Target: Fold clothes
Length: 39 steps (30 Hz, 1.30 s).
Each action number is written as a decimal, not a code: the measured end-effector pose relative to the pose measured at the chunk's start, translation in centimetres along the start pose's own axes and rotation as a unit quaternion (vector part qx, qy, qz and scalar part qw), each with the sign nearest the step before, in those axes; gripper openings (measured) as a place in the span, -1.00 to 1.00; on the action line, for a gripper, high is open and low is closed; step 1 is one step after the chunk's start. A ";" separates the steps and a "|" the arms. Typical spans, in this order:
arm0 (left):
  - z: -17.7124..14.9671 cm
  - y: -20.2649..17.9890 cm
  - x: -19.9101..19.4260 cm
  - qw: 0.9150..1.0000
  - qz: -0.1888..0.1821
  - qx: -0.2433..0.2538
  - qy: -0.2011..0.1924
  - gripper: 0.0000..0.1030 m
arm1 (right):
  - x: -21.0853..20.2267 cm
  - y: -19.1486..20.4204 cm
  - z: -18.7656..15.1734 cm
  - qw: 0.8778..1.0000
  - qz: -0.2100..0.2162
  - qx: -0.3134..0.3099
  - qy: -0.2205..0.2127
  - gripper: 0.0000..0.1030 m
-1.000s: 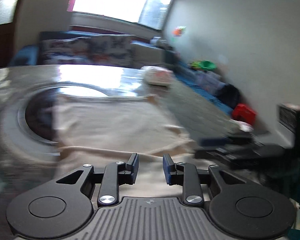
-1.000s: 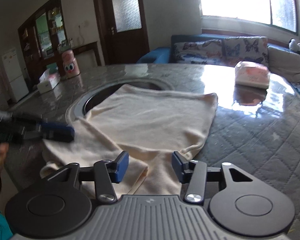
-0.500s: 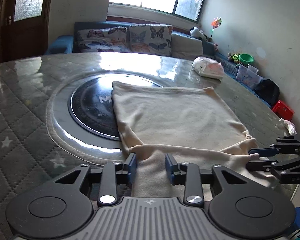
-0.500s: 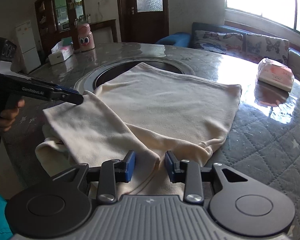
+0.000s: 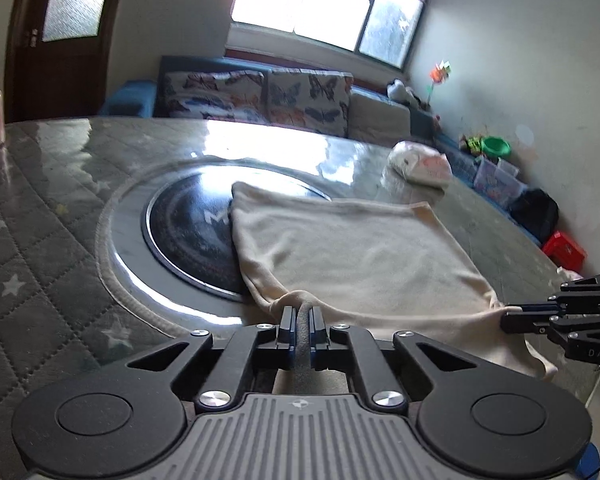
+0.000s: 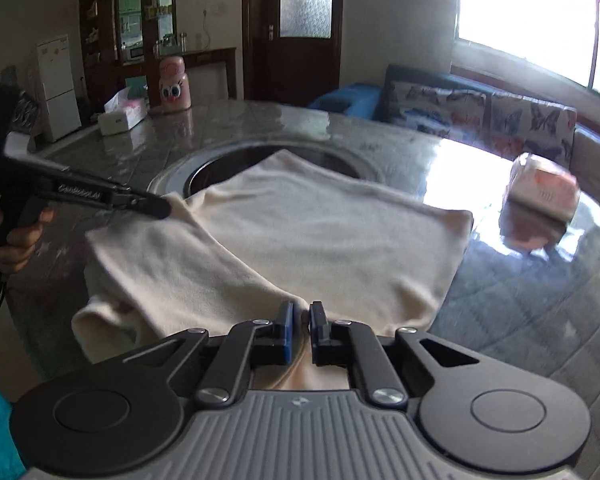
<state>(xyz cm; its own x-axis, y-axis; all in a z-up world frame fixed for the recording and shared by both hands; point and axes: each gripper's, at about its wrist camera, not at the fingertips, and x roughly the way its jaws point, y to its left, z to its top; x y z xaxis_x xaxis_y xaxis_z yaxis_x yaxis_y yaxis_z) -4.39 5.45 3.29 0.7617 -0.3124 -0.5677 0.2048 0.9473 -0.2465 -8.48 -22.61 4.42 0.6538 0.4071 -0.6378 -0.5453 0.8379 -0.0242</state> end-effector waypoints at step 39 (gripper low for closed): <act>-0.5 -2.6 3.1 0.996 -0.029 0.070 0.046 -0.57 | 2.4 0.2 -1.7 1.000 0.000 0.011 -0.002 -0.33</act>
<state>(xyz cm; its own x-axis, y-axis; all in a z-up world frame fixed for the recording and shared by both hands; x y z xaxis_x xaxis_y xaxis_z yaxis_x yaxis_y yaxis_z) -2.82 1.99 1.78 0.6882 -0.3663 -0.6263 0.3351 0.9261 -0.1733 -7.88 -22.06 1.61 0.6565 0.4083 -0.6343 -0.5329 0.8461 -0.0069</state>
